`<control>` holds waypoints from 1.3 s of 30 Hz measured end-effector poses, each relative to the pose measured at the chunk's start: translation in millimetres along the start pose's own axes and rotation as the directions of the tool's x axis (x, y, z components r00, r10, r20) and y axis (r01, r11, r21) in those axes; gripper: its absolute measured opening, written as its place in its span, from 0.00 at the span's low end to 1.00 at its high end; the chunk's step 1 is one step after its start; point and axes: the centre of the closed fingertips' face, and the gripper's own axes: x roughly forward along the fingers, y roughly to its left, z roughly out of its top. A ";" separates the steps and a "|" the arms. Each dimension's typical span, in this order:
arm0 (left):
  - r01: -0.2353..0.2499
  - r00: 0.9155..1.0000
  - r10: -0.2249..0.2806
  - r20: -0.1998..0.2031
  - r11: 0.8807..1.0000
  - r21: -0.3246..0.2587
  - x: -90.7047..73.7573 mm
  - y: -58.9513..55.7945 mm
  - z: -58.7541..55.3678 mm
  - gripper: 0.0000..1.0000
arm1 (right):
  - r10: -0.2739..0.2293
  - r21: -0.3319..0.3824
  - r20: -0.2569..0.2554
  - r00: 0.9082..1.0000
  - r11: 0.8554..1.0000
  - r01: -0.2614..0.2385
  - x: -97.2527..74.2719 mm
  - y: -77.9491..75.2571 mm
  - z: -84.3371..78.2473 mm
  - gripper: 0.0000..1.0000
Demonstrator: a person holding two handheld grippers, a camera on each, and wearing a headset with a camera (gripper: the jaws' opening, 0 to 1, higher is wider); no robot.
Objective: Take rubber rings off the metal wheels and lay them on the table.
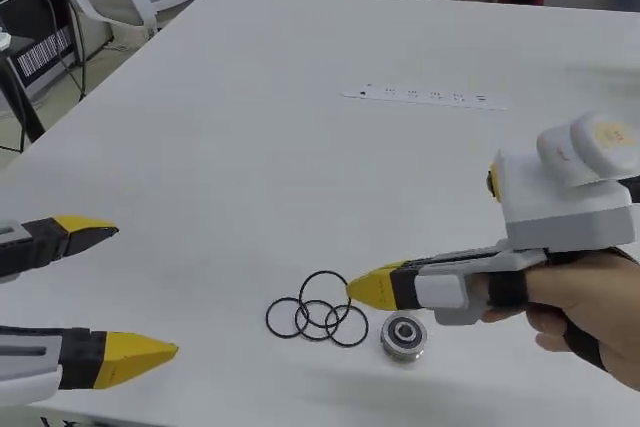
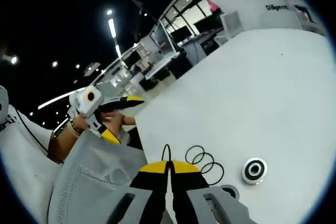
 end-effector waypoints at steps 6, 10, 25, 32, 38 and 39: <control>-0.004 1.000 0.004 0.001 1.000 -0.006 -1.2 -0.8 0.4 0.80 | -0.007 0.000 -0.057 0.998 1.000 0.007 10.7 -6.0 -12.6 0.00; -0.004 1.000 0.004 -0.001 1.000 -0.008 -1.1 -1.3 0.2 0.80 | -0.013 0.002 -0.093 0.996 1.000 0.014 17.4 -10.1 -22.1 0.00; -0.002 1.000 0.002 -0.006 1.000 -0.010 -0.1 -1.8 1.3 0.80 | -0.066 -0.031 -0.193 0.979 0.998 0.061 33.0 -23.2 -55.5 0.00; 0.010 1.000 -0.010 -0.010 1.000 -0.009 2.5 -4.5 0.2 0.80 | -0.106 -0.030 -0.197 0.975 0.994 0.102 36.1 -33.3 -60.3 0.00; 0.013 1.000 -0.013 -0.017 1.000 -0.015 2.9 -4.2 -3.6 0.81 | -0.115 -0.034 -0.193 0.975 0.993 0.111 37.0 -35.0 -59.9 0.00; 0.013 1.000 -0.013 -0.017 1.000 -0.016 2.9 -4.1 -3.7 0.81 | -0.117 -0.038 -0.194 0.974 0.993 0.112 37.1 -35.4 -60.2 0.01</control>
